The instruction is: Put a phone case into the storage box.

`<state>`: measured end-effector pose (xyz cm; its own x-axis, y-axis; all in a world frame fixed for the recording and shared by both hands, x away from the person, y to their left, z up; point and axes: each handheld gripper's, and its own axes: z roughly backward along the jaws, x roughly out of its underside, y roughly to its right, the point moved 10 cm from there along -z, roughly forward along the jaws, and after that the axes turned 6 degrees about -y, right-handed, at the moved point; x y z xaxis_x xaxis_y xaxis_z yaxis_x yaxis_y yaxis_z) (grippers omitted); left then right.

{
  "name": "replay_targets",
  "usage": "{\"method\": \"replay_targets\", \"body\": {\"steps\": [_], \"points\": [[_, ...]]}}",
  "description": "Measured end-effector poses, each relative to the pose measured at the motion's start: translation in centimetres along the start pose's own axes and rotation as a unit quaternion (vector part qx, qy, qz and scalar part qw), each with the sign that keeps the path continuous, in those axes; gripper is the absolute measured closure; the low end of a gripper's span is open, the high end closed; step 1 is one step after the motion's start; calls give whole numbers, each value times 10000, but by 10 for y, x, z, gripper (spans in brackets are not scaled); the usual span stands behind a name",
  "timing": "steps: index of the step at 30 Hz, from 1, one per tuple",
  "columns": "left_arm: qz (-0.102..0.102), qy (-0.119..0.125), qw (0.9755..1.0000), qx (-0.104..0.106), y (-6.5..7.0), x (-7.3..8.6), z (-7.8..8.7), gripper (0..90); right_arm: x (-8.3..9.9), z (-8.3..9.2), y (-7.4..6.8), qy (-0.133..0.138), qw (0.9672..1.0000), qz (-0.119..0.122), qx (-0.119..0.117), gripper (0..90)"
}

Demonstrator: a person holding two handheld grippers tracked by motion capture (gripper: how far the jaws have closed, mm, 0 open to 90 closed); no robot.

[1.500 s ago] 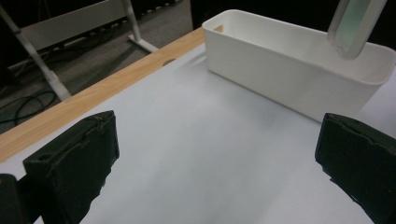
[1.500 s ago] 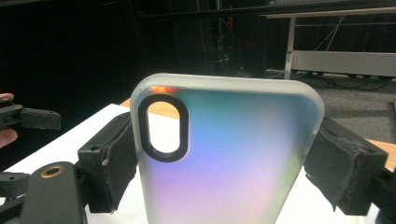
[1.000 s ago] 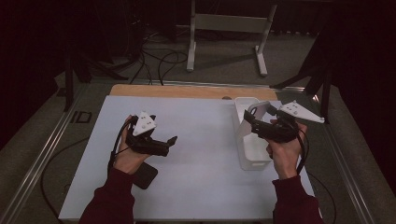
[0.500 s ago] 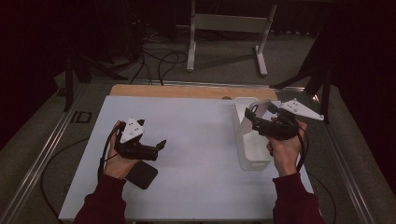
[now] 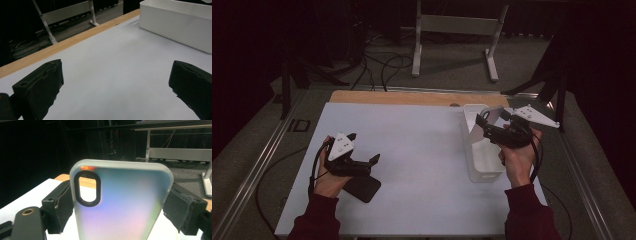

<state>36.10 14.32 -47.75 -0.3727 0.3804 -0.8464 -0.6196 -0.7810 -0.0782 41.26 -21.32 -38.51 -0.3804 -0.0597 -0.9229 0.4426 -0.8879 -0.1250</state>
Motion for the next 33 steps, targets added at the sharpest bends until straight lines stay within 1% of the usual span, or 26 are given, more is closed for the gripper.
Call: {"method": "replay_targets", "body": {"steps": [2, 8, 13, 19, 24, 30, 33], "points": [[25, 14, 10000, -15, -2, 3, 2, 0, 0, 0, 1, 1, 10000, -33, 1, 167], [97, 21, 9999, -38, -6, 14, 8, 0, -1, -2, 3, 5, 10000, -31, 36, 167], [122, 71, 9999, -23, -6, 22, 13, 0, -2, -3, 3, 10, 10000, -3, 44, 167], [194, 73, 9997, -83, -8, 33, 17, 0, -5, -5, 4, 20, 10000, -10, 66, 167], [170, 99, 9998, -89, -5, 44, 20, 0, -5, -6, 5, 11, 10000, 10, 81, 167], [243, 173, 9995, -119, -7, 50, 21, 0, -8, -7, 8, 23, 9999, -1, 134, 167], [238, 155, 9995, -98, -7, 54, 21, 0, -9, -7, 11, 54, 9999, -50, 147, 167]]}}
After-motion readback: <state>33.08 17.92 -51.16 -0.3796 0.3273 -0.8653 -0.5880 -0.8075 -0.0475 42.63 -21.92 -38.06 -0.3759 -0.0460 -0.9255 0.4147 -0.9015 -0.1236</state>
